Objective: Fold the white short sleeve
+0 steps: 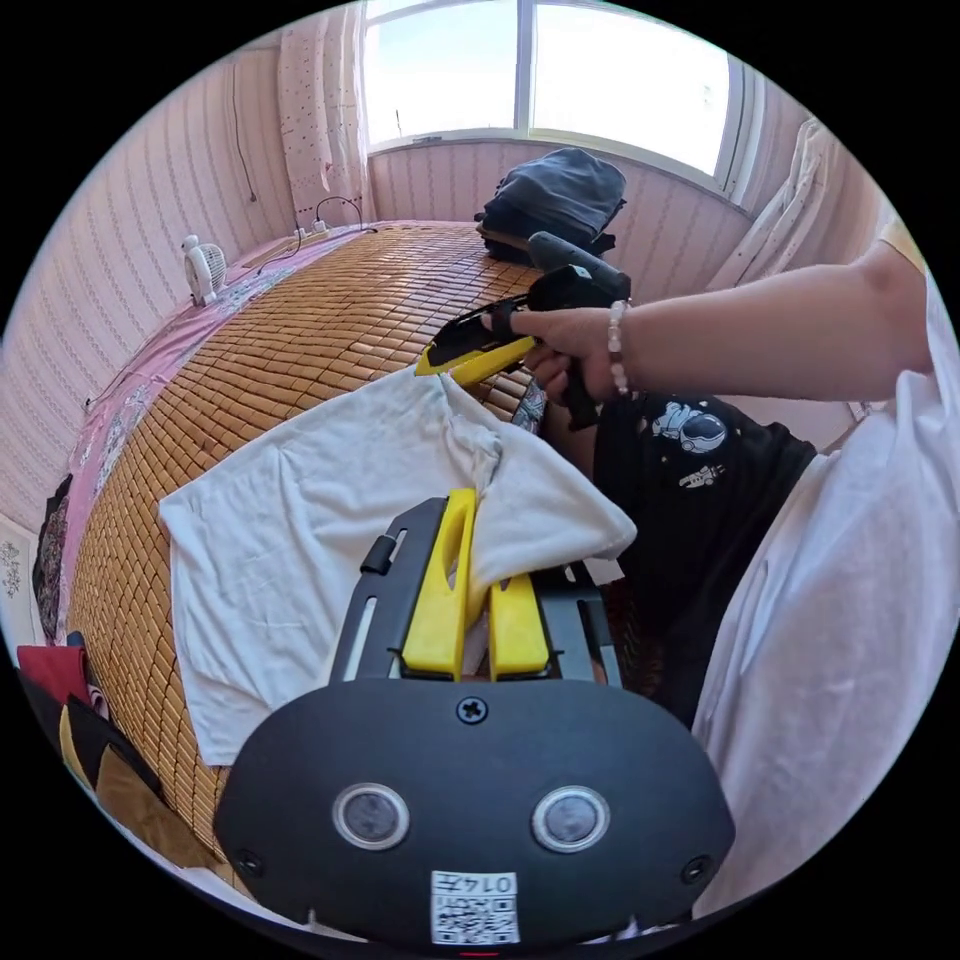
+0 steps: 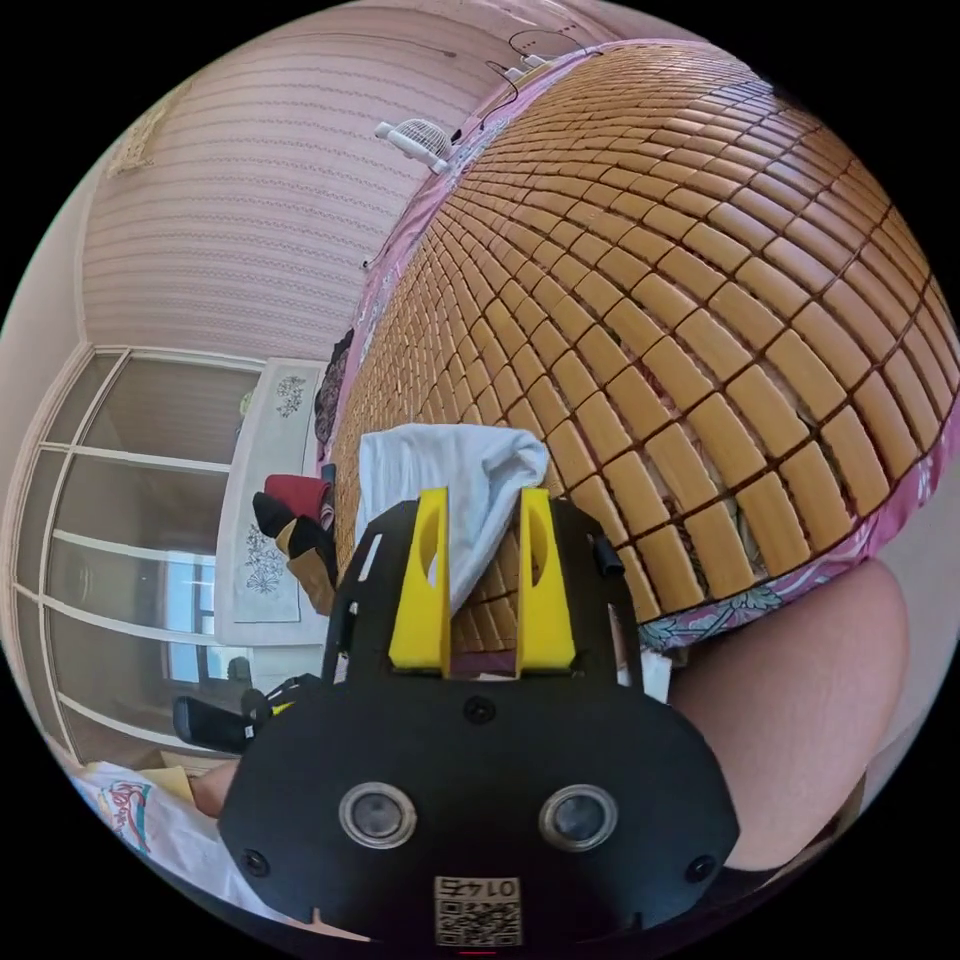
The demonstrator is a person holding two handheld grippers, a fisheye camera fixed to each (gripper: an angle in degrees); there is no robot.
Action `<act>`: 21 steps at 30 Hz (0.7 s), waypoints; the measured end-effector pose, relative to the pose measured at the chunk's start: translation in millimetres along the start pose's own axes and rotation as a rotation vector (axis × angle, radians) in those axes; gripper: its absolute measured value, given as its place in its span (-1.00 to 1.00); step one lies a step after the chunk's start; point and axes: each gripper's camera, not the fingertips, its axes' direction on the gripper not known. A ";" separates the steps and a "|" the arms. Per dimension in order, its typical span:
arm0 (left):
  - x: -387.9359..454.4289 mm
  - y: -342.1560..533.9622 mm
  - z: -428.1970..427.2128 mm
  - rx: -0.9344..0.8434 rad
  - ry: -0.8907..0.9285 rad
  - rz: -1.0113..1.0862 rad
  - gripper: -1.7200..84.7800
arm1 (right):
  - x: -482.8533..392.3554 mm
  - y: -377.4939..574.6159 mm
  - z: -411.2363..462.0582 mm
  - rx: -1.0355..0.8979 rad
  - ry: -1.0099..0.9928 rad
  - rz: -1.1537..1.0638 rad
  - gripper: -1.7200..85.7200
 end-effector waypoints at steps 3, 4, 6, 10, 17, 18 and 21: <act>-7.1 14.1 -14.2 0.036 0.001 -0.028 -0.98 | -6.5 -4.7 6.6 0.026 -0.041 0.020 -0.90; -8.8 16.3 -17.3 0.045 0.001 -0.036 -0.98 | -10.6 -4.8 2.5 0.047 -0.078 0.008 -0.92; -16.1 22.4 -31.0 0.100 0.006 -0.074 -0.98 | -22.8 -2.7 -11.3 0.092 -0.090 -0.040 -0.93; -27.2 30.4 -51.0 0.251 0.072 -0.155 -0.98 | -67.4 -0.9 -48.2 0.175 -0.101 -0.161 -0.93; -79.9 95.0 -78.9 0.474 0.154 -0.482 -0.95 | -207.0 -37.0 20.6 0.002 0.067 -0.408 -0.89; -92.1 112.9 -80.3 0.464 0.126 -0.558 -0.92 | -217.9 -39.5 34.5 -0.009 0.093 -0.421 -0.88; -122.4 166.9 -77.3 0.379 0.017 -0.810 -0.86 | -251.6 -51.9 112.9 -0.136 0.108 -0.445 -0.81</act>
